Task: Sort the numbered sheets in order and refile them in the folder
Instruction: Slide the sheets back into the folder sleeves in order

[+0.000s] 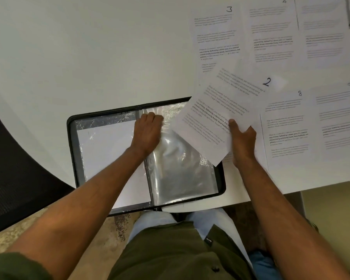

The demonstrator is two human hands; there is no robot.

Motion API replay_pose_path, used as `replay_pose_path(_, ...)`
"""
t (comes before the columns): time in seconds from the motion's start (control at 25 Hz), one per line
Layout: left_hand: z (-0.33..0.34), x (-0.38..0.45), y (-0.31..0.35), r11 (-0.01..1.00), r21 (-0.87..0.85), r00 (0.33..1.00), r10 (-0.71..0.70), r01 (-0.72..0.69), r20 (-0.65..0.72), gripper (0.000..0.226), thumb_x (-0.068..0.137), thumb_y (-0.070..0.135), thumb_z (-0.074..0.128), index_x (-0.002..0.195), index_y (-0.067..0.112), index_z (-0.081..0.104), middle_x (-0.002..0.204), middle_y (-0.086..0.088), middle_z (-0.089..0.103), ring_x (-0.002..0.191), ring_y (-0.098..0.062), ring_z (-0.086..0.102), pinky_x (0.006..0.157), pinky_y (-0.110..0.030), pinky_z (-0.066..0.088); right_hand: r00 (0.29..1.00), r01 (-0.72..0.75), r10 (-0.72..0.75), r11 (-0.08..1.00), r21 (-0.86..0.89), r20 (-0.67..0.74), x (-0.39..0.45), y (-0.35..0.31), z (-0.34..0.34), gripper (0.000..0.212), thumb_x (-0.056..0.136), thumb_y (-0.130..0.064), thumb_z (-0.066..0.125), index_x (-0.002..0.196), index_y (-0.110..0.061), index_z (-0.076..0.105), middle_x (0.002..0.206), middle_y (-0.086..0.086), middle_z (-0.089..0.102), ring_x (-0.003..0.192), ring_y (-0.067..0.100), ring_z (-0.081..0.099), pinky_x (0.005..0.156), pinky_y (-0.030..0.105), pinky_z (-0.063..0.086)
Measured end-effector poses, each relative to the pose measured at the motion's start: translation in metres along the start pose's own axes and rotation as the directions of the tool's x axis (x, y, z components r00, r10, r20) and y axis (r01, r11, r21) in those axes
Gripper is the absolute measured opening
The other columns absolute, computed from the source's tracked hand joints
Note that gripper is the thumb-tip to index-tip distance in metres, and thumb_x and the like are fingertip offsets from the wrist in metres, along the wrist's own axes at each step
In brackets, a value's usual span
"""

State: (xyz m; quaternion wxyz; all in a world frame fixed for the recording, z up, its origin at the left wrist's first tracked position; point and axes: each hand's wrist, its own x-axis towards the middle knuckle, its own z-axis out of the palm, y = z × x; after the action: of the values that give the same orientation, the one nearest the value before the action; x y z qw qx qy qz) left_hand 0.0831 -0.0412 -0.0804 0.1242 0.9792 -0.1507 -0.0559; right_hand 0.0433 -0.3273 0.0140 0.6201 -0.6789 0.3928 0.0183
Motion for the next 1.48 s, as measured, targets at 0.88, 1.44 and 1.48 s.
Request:
replay_pose_path(0.88,-0.024,0.04,0.008,0.983,-0.114,0.988,-0.132,0.141,0.081,0.018,0.096,0.036,0.06,0.109,0.024,0.063,0.099,0.003,0.069,0.094,-0.026,0.063,0.09,-0.043,0.04,0.981,-0.189,0.191,0.95,0.248,0.015,0.093,-0.058,0.073,0.04,0.094,-0.027,0.075,0.129,-0.014,0.062,0.113,0.002,0.071,0.1,0.017,0.071,0.078,0.035,0.063)
replay_pose_path(1.44,-0.036,0.043,-0.002,0.959,-0.269,0.996,-0.077,0.086,0.045,0.011,0.091,0.027,0.065,0.082,0.025,0.072,0.084,0.01,0.073,0.08,-0.016,0.067,0.083,-0.037,0.047,0.984,-0.144,0.11,0.951,0.273,0.137,0.109,-0.075,0.121,0.039,0.093,-0.015,0.075,0.131,-0.012,0.066,0.118,0.007,0.074,0.106,0.026,0.072,0.084,0.046,0.063)
replay_pose_path(1.48,-0.036,0.042,-0.003,0.958,-0.277,0.997,-0.066,0.074,0.037,0.012,0.092,0.026,0.063,0.082,0.024,0.072,0.082,0.009,0.073,0.076,-0.016,0.067,0.08,-0.037,0.05,0.984,-0.138,0.101,0.952,0.274,0.146,0.11,-0.075,0.124,0.038,0.094,-0.015,0.075,0.13,-0.012,0.066,0.118,0.007,0.074,0.107,0.026,0.072,0.085,0.046,0.063)
